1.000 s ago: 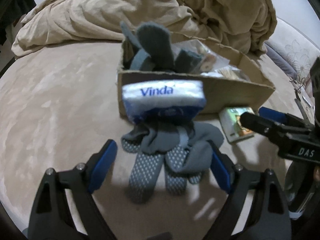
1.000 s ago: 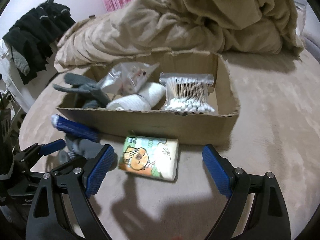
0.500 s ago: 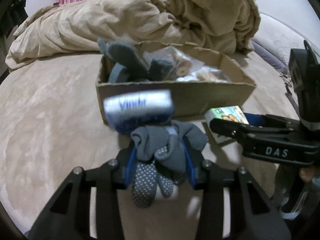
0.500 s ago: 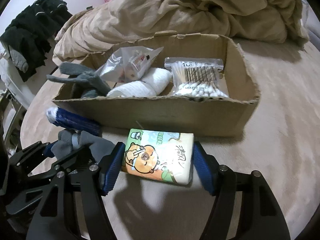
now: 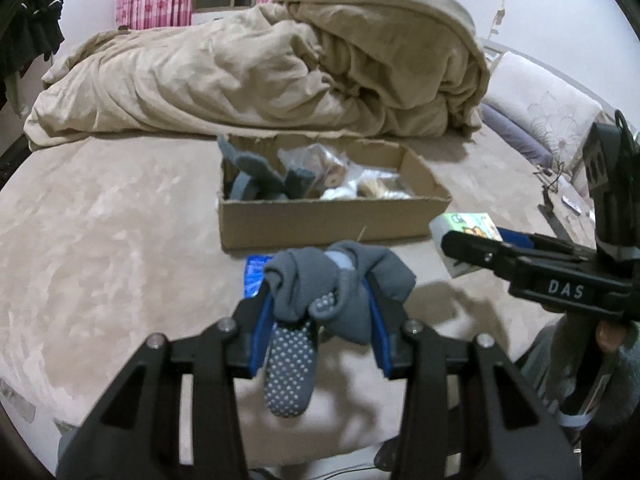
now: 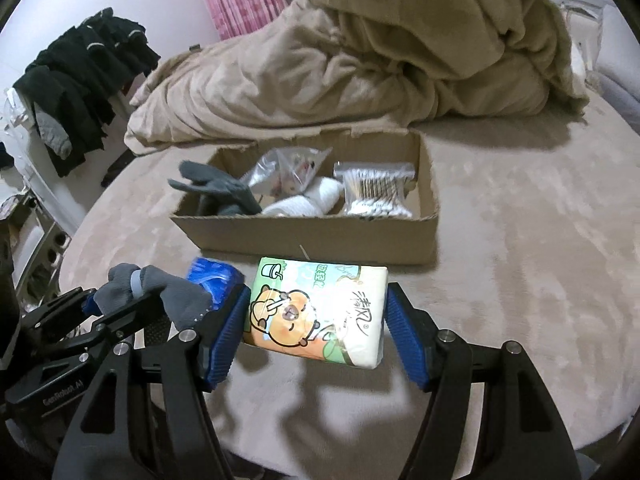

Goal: Organize objects
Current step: 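Place the dotted gloves in the box with the left tool while the right tool places the tissue pack, then grasp the blue Vinda tissue pack with the right tool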

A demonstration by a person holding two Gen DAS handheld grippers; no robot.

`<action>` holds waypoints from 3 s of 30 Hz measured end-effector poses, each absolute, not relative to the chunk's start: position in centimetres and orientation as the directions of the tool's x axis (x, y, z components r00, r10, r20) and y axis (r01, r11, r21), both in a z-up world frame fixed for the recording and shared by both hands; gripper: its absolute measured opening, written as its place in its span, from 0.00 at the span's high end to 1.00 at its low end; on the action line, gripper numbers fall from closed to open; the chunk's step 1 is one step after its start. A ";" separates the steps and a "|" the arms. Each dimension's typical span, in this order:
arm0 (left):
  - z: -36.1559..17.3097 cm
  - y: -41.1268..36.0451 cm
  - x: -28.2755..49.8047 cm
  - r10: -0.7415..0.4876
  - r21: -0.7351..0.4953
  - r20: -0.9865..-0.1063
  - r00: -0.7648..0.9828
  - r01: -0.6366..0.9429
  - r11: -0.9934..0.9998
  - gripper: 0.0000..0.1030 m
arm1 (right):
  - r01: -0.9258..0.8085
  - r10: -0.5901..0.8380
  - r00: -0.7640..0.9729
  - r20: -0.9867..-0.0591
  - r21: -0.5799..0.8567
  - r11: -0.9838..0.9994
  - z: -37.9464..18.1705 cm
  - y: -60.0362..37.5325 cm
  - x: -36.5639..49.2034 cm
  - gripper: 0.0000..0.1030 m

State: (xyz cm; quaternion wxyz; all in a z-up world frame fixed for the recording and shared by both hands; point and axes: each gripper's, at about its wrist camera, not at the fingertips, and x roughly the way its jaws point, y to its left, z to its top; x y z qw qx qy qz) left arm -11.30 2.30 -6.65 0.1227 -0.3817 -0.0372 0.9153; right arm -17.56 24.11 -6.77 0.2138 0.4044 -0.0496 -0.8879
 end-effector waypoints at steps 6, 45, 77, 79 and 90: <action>-3.7 2.2 -10.3 0.261 -0.165 -0.654 -0.710 -0.202 -0.965 0.59 | 0.350 -0.428 -0.622 -0.655 0.256 -0.901 -3.6 25.0 -16.4 0.31; -6.1 0.4 -28.5 0.241 -0.173 -0.689 -0.684 -0.167 -0.971 0.58 | 0.366 -0.433 -0.620 -0.654 0.248 -0.897 -5.7 22.1 -31.7 0.31; 1.8 -2.1 -19.7 0.180 -0.143 -0.623 -0.761 -0.116 -0.983 0.15 | 0.353 -0.438 -0.662 -0.608 0.262 -0.898 -1.7 23.1 -23.3 0.12; 2.3 -2.3 -18.1 0.177 -0.148 -0.612 -0.771 -0.108 -0.983 0.15 | 0.364 -0.444 -0.667 -0.599 0.257 -0.895 -0.8 23.0 -22.1 0.12; -0.8 -4.2 -12.9 0.161 -0.180 -0.651 -0.742 -0.056 -0.982 0.15 | 0.403 -0.468 -0.655 -0.593 0.249 -0.881 0.2 21.5 -18.4 0.12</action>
